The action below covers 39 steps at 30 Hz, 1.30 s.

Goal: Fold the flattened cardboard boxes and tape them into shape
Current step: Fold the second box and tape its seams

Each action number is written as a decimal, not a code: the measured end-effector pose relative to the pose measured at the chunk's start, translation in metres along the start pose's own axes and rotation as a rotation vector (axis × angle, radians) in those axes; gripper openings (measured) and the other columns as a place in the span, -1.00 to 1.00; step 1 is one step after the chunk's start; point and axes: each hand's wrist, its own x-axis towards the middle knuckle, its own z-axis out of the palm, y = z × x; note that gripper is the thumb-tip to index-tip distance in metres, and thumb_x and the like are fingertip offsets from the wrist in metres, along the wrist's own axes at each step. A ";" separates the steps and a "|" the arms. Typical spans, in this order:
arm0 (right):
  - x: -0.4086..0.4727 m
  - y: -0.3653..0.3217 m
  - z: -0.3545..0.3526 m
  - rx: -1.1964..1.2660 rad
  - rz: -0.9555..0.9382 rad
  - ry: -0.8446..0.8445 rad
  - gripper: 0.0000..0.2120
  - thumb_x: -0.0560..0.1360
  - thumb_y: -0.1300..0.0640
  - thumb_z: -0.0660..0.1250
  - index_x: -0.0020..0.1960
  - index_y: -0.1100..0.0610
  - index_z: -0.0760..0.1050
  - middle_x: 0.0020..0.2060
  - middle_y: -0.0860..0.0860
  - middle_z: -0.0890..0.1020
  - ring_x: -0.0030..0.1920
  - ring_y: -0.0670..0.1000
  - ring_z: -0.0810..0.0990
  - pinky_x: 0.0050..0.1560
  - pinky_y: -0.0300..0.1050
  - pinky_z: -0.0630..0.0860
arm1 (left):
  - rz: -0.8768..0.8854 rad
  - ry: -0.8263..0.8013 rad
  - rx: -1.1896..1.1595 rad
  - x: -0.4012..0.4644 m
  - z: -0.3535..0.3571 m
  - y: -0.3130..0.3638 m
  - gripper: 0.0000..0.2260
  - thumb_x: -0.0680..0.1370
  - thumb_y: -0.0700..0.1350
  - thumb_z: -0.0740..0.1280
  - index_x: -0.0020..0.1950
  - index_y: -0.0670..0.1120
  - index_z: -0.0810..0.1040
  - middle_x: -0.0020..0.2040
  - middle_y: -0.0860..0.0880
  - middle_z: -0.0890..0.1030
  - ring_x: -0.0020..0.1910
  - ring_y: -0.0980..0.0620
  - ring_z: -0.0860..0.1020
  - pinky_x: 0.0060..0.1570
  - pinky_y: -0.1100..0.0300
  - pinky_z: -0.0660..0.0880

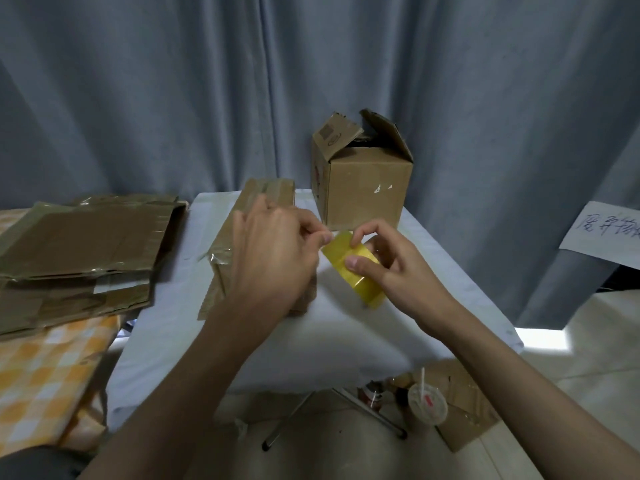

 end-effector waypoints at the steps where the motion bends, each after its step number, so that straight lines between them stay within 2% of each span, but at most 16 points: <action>1: -0.001 -0.001 -0.001 -0.006 -0.029 -0.032 -0.87 0.55 0.18 0.41 0.02 0.00 0.49 -0.32 -0.06 0.43 -0.29 -0.07 0.39 -0.29 -0.25 0.38 | -0.030 -0.008 -0.008 0.002 -0.001 -0.005 -0.93 0.52 0.09 0.40 -0.11 0.17 0.68 -0.24 0.24 0.50 -0.01 0.16 0.23 -0.09 0.17 0.02; 2: -0.002 -0.002 -0.001 -0.009 -0.050 -0.060 -0.88 0.57 0.17 0.39 0.04 0.00 0.49 -0.32 -0.03 0.45 -0.30 -0.05 0.40 -0.29 -0.27 0.39 | -0.050 -0.023 -0.007 0.003 -0.001 -0.008 -0.93 0.52 0.09 0.40 -0.10 0.17 0.68 -0.25 0.24 0.48 0.00 0.14 0.25 -0.08 0.17 0.03; 4: -0.004 -0.004 0.000 -0.009 -0.075 -0.102 -0.88 0.59 0.15 0.37 0.07 0.01 0.46 -0.25 0.15 0.51 -0.23 0.16 0.44 -0.22 -0.13 0.43 | -0.055 -0.072 0.012 0.003 0.000 -0.010 -0.92 0.53 0.11 0.39 -0.08 0.19 0.68 -0.18 0.21 0.54 0.08 0.07 0.31 -0.05 0.15 0.05; 6: -0.006 -0.005 0.000 -0.005 -0.090 -0.125 -0.88 0.60 0.14 0.35 0.09 0.01 0.45 -0.22 0.23 0.51 -0.16 0.29 0.44 -0.18 -0.03 0.43 | -0.027 -0.116 0.046 0.002 0.003 -0.009 -0.89 0.54 0.12 0.37 -0.02 0.20 0.68 0.01 0.17 0.62 0.15 0.02 0.32 -0.02 0.14 0.07; 9: -0.006 -0.008 -0.004 -0.006 -0.098 -0.120 -0.84 0.60 0.14 0.35 0.13 -0.02 0.42 -0.24 0.15 0.55 -0.16 0.24 0.50 -0.15 0.04 0.48 | 0.042 -0.150 0.138 0.001 0.009 -0.011 -0.76 0.58 0.16 0.27 0.18 0.21 0.64 0.26 0.17 0.53 0.22 0.00 0.29 0.04 0.12 0.13; 11: -0.002 -0.010 -0.006 0.051 -0.055 -0.125 -0.70 0.57 0.18 0.39 0.17 -0.08 0.36 -0.22 0.09 0.59 -0.20 0.16 0.56 -0.18 0.16 0.56 | 0.085 -0.148 0.214 -0.002 0.010 -0.013 -0.63 0.61 0.18 0.20 0.39 0.17 0.50 0.39 0.11 0.45 0.29 -0.04 0.27 0.15 0.06 0.19; 13: 0.005 -0.009 -0.007 0.080 0.019 -0.108 -0.60 0.55 0.20 0.42 0.18 -0.15 0.31 -0.18 0.09 0.61 -0.18 0.25 0.58 -0.28 0.34 0.60 | 0.087 -0.145 0.227 -0.001 0.008 -0.016 -0.51 0.60 0.18 0.22 0.52 0.09 0.35 0.46 0.05 0.40 0.37 -0.09 0.27 0.26 0.00 0.22; 15: 0.016 -0.003 -0.006 -0.009 0.024 -0.049 -0.58 0.53 0.20 0.43 0.18 -0.16 0.31 -0.17 0.11 0.60 -0.11 0.27 0.57 -0.23 0.33 0.61 | 0.068 -0.120 0.148 0.003 0.001 -0.023 -0.53 0.60 0.14 0.27 0.49 0.07 0.40 0.42 0.03 0.45 0.37 -0.09 0.31 0.31 -0.01 0.25; 18: 0.038 0.016 0.000 -0.238 -0.027 0.024 -0.59 0.50 0.23 0.43 0.20 -0.09 0.34 -0.12 0.10 0.57 -0.14 0.08 0.53 -0.12 0.00 0.49 | -0.017 -0.098 0.019 0.011 -0.014 -0.045 -0.66 0.59 0.09 0.32 0.33 0.04 0.58 0.31 0.02 0.55 0.31 -0.05 0.43 0.30 0.03 0.32; 21: 0.057 0.040 0.009 -0.457 -0.026 0.013 -0.61 0.49 0.25 0.41 0.21 -0.02 0.36 -0.02 0.03 0.55 -0.03 0.10 0.51 -0.04 0.03 0.49 | -0.148 -0.098 -0.043 0.010 -0.027 -0.069 -0.68 0.55 0.07 0.39 0.27 0.00 0.63 0.26 -0.01 0.59 0.23 -0.03 0.52 0.24 0.05 0.44; 24: 0.069 0.058 0.016 -0.647 -0.031 -0.009 -0.62 0.47 0.29 0.40 0.20 0.03 0.38 0.02 0.06 0.59 0.02 0.14 0.53 -0.02 0.01 0.46 | -0.225 -0.079 -0.087 0.004 -0.034 -0.086 -0.69 0.50 0.06 0.46 0.20 -0.02 0.67 0.18 -0.02 0.62 0.07 0.01 0.59 0.14 -0.01 0.54; 30: 0.071 0.071 0.031 -0.778 -0.006 -0.057 -0.74 0.43 0.31 0.33 0.07 0.07 0.46 0.02 0.05 0.60 0.03 0.12 0.53 -0.06 -0.07 0.41 | -0.321 -0.020 -0.168 -0.002 -0.037 -0.100 -0.81 0.44 0.05 0.51 0.01 0.05 0.71 -0.11 0.11 0.66 -0.22 0.25 0.59 -0.04 0.22 0.48; 32: 0.072 0.060 0.040 -0.734 0.019 0.025 -0.81 0.46 0.30 0.32 0.01 0.08 0.54 -0.04 0.02 0.64 0.00 0.10 0.57 -0.02 -0.05 0.50 | -0.365 0.005 -0.212 -0.003 -0.039 -0.101 -0.88 0.44 0.04 0.51 -0.05 0.08 0.71 -0.21 0.16 0.66 -0.24 0.27 0.57 -0.09 0.27 0.43; 35: 0.073 0.027 0.055 -0.465 0.014 0.192 -0.90 0.54 0.19 0.31 -0.05 0.03 0.59 -0.25 0.01 0.64 -0.16 0.06 0.62 -0.08 0.02 0.57 | -0.418 0.030 -0.259 -0.005 -0.040 -0.102 -0.93 0.43 0.00 0.52 -0.10 0.08 0.70 -0.32 0.16 0.63 -0.21 0.21 0.58 -0.12 0.28 0.41; 37: 0.068 0.004 0.064 -0.235 0.002 0.202 -0.93 0.56 0.11 0.33 -0.08 0.05 0.58 -0.36 0.09 0.61 -0.24 0.11 0.63 -0.13 0.04 0.57 | -0.452 0.037 -0.284 -0.005 -0.040 -0.101 -0.95 0.42 -0.01 0.52 -0.16 0.09 0.68 -0.35 0.14 0.63 -0.22 0.14 0.61 -0.13 0.28 0.46; 39: 0.058 -0.011 0.073 -0.071 0.018 0.144 -0.92 0.56 0.08 0.34 -0.08 0.07 0.55 -0.46 0.09 0.55 -0.36 0.12 0.60 -0.23 -0.01 0.56 | -0.484 0.034 -0.315 -0.006 -0.038 -0.101 -0.94 0.42 -0.04 0.52 -0.20 0.09 0.67 -0.35 0.10 0.63 -0.22 0.08 0.63 -0.06 0.19 0.54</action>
